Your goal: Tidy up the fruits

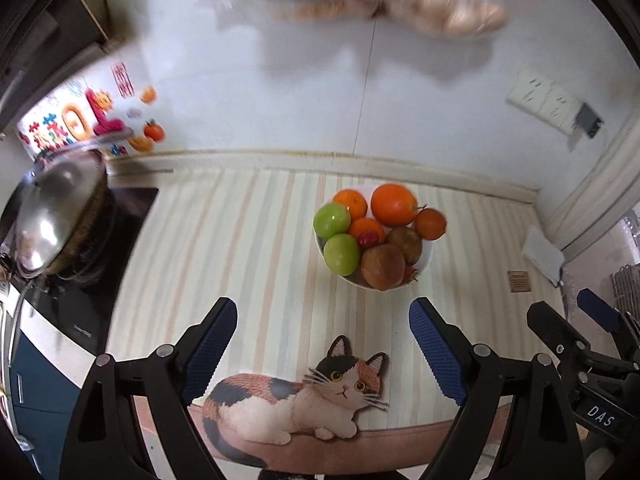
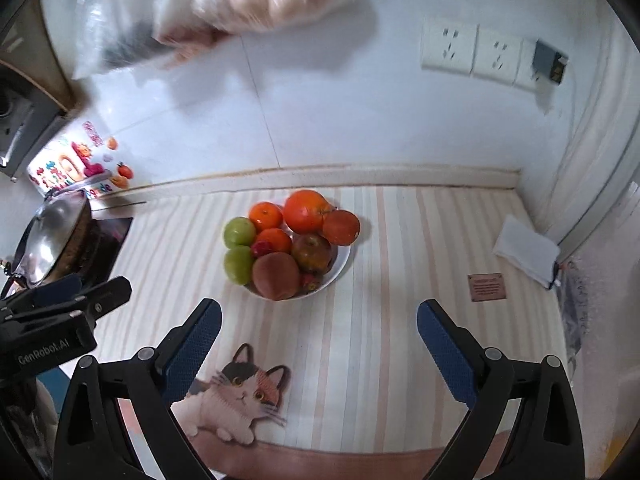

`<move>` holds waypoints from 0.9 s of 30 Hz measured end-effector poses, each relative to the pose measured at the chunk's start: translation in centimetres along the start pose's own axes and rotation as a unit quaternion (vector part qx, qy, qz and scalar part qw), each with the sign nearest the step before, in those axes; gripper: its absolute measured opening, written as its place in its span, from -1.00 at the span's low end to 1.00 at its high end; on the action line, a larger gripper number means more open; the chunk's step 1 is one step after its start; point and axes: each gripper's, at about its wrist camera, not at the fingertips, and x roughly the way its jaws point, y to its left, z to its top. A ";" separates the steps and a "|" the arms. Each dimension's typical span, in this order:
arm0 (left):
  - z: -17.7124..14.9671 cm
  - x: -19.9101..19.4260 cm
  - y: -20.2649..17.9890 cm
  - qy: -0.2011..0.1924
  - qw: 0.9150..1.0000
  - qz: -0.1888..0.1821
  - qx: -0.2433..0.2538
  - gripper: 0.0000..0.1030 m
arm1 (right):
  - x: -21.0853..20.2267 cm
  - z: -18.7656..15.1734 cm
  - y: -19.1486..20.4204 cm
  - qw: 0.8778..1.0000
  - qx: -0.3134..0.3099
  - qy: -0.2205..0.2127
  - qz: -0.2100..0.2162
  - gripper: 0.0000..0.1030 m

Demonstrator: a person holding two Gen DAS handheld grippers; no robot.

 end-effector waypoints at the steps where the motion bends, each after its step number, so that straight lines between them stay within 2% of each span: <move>1: -0.6 -1.4 0.2 -0.011 1.000 0.003 0.004 0.71 | -1.1 -0.4 0.3 1.000 -0.001 -0.005 -0.003 0.96; 6: -3.4 -6.1 1.4 -0.038 0.999 -0.002 0.019 0.71 | -6.6 -3.5 1.7 0.999 0.008 -0.030 -0.009 0.97; 17: -10.0 -13.6 4.5 -0.060 0.997 -0.031 0.044 0.71 | -17.4 -10.6 6.7 0.997 0.022 -0.073 -0.018 0.98; 27: -12.4 -17.9 6.0 -0.088 0.995 -0.028 0.049 0.71 | -22.4 -13.2 9.1 0.996 0.022 -0.090 -0.004 0.99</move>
